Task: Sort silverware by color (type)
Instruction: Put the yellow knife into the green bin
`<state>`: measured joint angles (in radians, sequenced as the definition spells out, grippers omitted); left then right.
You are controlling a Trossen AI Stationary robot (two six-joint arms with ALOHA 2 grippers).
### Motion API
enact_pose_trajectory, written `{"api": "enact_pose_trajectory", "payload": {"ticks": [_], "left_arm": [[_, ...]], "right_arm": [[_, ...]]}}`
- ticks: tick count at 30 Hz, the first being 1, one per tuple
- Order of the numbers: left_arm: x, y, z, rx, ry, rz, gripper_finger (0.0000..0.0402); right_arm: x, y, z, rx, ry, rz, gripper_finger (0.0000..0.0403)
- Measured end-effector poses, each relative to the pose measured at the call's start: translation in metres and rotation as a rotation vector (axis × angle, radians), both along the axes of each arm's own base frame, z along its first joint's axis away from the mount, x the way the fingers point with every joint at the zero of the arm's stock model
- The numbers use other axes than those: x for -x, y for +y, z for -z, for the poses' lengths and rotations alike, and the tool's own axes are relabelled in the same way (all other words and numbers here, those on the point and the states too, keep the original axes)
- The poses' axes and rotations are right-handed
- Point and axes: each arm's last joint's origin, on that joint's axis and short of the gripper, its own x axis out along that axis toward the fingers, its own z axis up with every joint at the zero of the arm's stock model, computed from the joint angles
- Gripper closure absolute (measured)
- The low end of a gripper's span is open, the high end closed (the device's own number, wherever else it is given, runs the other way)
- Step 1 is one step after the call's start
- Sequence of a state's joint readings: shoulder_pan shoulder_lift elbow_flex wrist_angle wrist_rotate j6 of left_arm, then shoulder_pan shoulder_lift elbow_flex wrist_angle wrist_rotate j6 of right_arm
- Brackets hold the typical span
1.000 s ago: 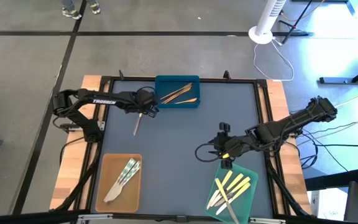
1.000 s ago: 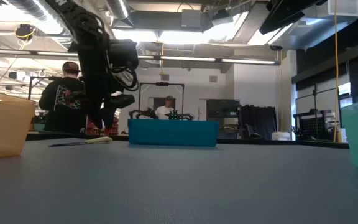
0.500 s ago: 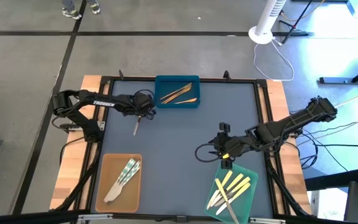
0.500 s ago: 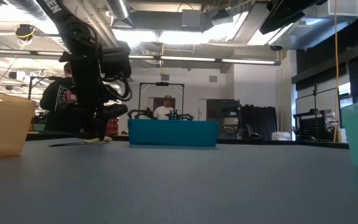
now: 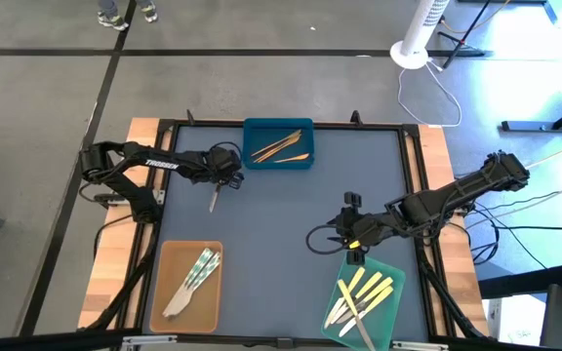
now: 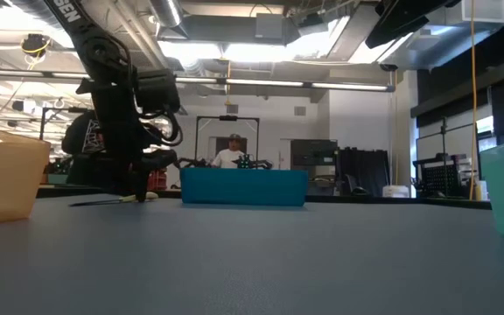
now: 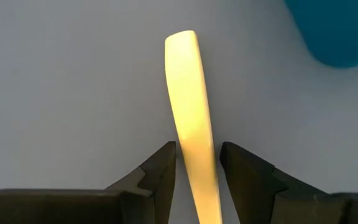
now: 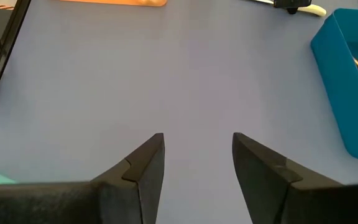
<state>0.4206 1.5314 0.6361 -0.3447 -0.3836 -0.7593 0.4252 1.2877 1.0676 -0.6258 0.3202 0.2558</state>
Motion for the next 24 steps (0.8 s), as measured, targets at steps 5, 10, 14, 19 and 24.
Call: {"api": "enact_pose_trajectory", "payload": {"ticks": [5, 10, 14, 19, 24], "left_arm": [[0.0, 0.0, 0.0001, -0.006, 0.002, -0.002, 0.0271], [0.0, 0.0001, 0.0002, -0.009, 0.003, -0.003, 0.0271], [0.0, 0.0001, 0.0002, -0.01, 0.003, -0.003, 0.0271], [-0.0001, 0.0002, 0.0003, -0.01, 0.003, -0.004, 0.0278], [-0.0003, 0.0003, 0.0002, -0.01, 0.001, -0.004, 0.031]], "right_arm": [[0.0, 0.0, 0.0, 0.0, 0.0, 0.0, 0.0226], [0.0, 0.0, 0.0, 0.0, 0.0, 0.0, 0.0226], [0.0, 0.0, 0.0, 0.0, 0.0, 0.0, 0.0226], [0.0, 0.0, 0.0, 0.0, 0.0, 0.0, 0.0226], [0.0, 0.0, 0.0, 0.0, 0.0, 0.0, 0.0226]]}}
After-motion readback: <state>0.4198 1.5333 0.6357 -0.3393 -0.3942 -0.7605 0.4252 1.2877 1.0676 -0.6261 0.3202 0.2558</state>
